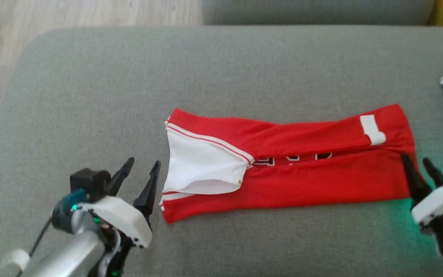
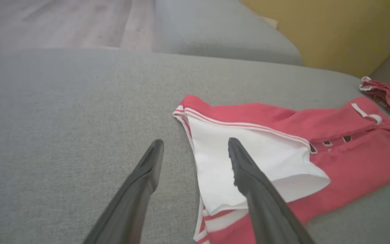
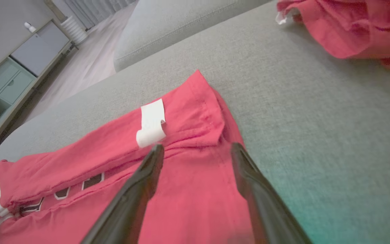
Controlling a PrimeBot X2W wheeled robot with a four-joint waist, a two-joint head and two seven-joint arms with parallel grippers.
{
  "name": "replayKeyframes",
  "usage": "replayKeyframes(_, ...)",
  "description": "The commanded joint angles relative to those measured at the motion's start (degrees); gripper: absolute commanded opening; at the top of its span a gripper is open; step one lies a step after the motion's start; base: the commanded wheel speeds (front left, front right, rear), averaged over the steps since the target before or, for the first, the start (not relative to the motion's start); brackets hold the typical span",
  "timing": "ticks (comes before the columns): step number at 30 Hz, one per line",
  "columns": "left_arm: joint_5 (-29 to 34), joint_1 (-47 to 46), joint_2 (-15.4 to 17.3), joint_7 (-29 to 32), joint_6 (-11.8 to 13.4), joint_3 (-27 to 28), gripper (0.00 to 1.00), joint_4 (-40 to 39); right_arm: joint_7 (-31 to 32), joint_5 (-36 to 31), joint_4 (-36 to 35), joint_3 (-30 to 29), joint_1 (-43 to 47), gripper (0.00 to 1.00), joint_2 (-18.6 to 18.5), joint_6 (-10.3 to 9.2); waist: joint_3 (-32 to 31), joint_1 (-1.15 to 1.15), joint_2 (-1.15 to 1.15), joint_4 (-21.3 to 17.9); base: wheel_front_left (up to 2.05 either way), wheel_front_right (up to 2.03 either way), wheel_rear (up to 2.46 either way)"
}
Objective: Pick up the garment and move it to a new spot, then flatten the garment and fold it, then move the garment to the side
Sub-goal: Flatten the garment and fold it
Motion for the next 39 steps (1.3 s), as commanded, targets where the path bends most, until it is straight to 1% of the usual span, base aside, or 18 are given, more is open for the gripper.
replayKeyframes(1,3.3,1.3,-0.4,-0.7,1.5,5.9,1.0,-2.4,-1.7,-1.7,-1.9,-0.4,1.4,1.0,-0.1,-0.05,-2.3,0.0,0.0,-0.5,0.0,0.0,0.0)
replayKeyframes(2,5.1,3.3,-1.5,-0.7,2.3,7.9,1.0,-3.0,-2.2,-2.4,-2.0,-0.8,2.1,1.0,0.8,-0.05,-3.0,0.0,0.0,-0.5,0.0,0.0,0.0)
replayKeyframes(8,14.6,14.1,-8.0,-0.8,4.9,18.5,1.0,-4.8,-4.3,-7.7,-1.9,-2.5,5.6,1.0,6.1,-0.05,-6.7,0.0,0.0,-0.4,0.0,0.0,0.0)
replayKeyframes(9,15.6,15.7,-9.5,-0.8,4.8,20.4,1.0,-5.3,-4.8,-8.9,-1.6,-2.9,5.9,1.0,6.9,-0.05,-7.2,0.0,0.0,-0.3,0.0,0.0,0.0)
replayKeyframes(11,17.2,18.9,-12.4,-0.8,3.7,24.3,1.0,-6.5,-5.7,-11.2,-0.7,-4.2,6.2,1.0,8.6,-0.05,-8.0,0.0,0.0,-0.3,0.0,0.0,0.0)
replayKeyframes(12,18.8,20.3,-13.4,-0.8,3.1,25.8,1.0,-6.8,-5.8,-12.3,-0.2,-4.7,6.2,1.0,9.5,-0.05,-8.3,0.0,0.0,-0.3,0.0,0.0,0.0)
replayKeyframes(15,24.0,23.5,-16.7,-0.8,2.2,30.4,1.0,-8.4,-6.4,-15.3,1.0,-6.3,5.8,1.0,11.4,-0.05,-8.8,0.0,0.0,0.1,0.0,0.0,0.0)
replayKeyframes(17,28.4,25.0,-18.5,-0.8,1.7,32.0,1.0,-9.3,-6.9,-17.2,2.0,-7.9,5.4,1.0,12.1,-0.05,-9.0,0.0,0.0,0.8,0.0,0.0,0.0)
replayKeyframes(20,35.1,26.4,-20.6,-0.8,1.1,32.8,1.0,-10.4,-7.1,-19.8,3.7,-10.6,4.7,1.0,12.8,-0.05,-9.0,0.0,0.0,2.1,0.0,0.0,0.0)
replayKeyframes(23,41.2,27.4,-21.7,-0.8,0.5,31.8,1.0,-11.0,-6.7,-22.0,5.1,-13.3,3.8,1.0,12.7,-0.05,-8.8,0.0,0.0,3.6,0.0,0.0,0.0)
replayKeyframes(25,44.2,27.8,-22.3,-0.8,0.2,30.8,1.0,-11.1,-6.3,-22.9,5.8,-15.2,2.9,1.0,12.3,-0.05,-8.4,0.0,0.0,4.6,0.0,0.0,0.0)
replayKeyframes(32,48.8,27.8,-24.1,-0.8,-1.4,28.8,1.0,-11.3,-3.0,-26.8,10.5,-21.3,-2.3,1.0,8.4,-0.05,-5.4,0.0,0.0,7.4,0.0,0.0,0.0)
replayKeyframes(35,49.5,27.1,-24.6,-0.8,-1.9,28.6,1.0,-11.2,0.1,-28.0,13.2,-22.7,-4.7,1.0,6.7,-0.05,-3.8,0.0,0.0,8.4,0.0,0.0,0.0)
replayKeyframes(39,50.0,26.4,-25.1,-0.8,-2.2,28.9,1.0,-11.2,3.1,-28.7,15.4,-22.4,-6.4,1.0,5.4,-0.05,-2.7,0.0,0.0,9.1,0.0,0.0,0.0)
